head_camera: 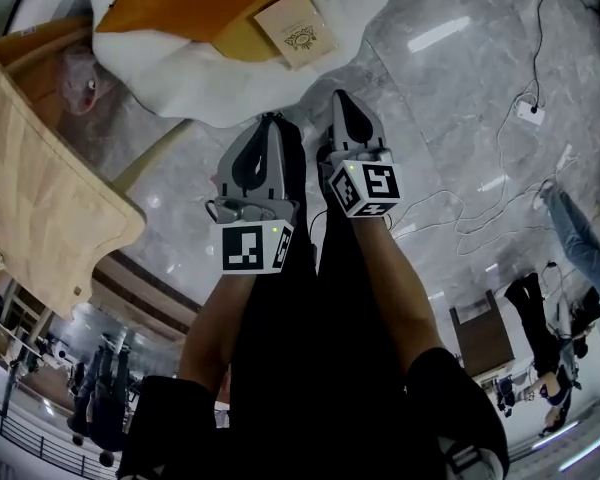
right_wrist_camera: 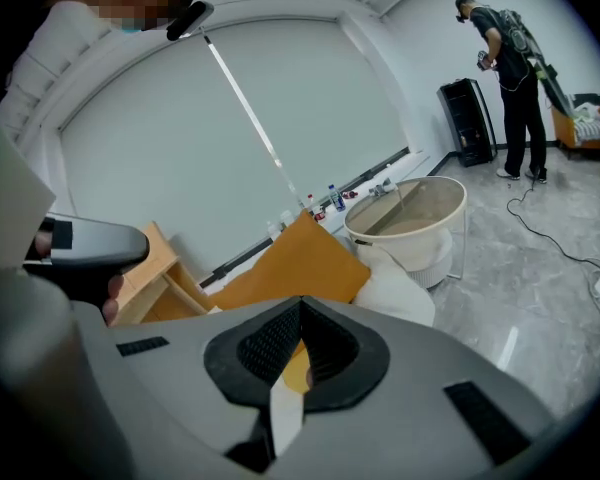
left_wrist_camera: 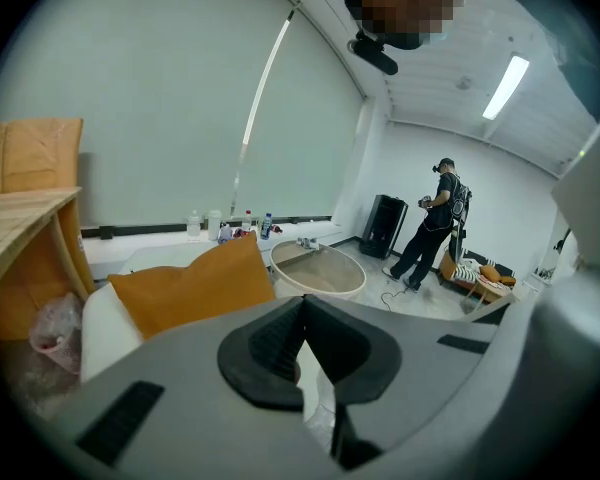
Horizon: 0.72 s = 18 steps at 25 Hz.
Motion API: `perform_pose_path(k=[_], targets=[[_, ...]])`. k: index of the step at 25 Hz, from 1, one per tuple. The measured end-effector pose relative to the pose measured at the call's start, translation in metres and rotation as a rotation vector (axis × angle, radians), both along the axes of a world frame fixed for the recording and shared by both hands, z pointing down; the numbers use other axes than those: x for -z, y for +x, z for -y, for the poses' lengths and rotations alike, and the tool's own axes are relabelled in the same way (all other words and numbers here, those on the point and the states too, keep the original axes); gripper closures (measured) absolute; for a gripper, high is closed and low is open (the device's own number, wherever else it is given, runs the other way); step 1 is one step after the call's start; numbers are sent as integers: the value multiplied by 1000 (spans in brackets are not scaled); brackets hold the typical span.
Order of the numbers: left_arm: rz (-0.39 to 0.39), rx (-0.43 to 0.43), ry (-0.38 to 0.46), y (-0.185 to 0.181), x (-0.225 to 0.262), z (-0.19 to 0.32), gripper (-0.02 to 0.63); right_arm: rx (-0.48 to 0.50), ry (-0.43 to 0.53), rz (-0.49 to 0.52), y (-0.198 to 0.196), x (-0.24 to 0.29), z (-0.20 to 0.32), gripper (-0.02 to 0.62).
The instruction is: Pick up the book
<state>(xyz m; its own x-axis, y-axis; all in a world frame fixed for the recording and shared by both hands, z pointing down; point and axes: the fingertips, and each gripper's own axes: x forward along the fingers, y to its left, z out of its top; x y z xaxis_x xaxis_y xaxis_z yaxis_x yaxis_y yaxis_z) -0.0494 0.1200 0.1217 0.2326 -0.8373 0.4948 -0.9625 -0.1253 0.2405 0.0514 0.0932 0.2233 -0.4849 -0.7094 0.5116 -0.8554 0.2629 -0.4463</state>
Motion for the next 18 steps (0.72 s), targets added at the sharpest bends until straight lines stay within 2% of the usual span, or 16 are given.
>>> perform_pose_path(k=[4,7,13,18], targets=[[-7,-15,-13,-4,-46,3,598,-7,-29,-36,-2,-57,-6,591],[-12,-6,-12,-10,-75,7,598,-25,-80,-25,-3,-96,-10,591],[-29,25,-40,-21,-120,10,598,-59,-188,-9,-9,-164,-19,588],[-39,3,-56,-21,-148,10,598,-70,-269,-4,-11,-219,-25,561]])
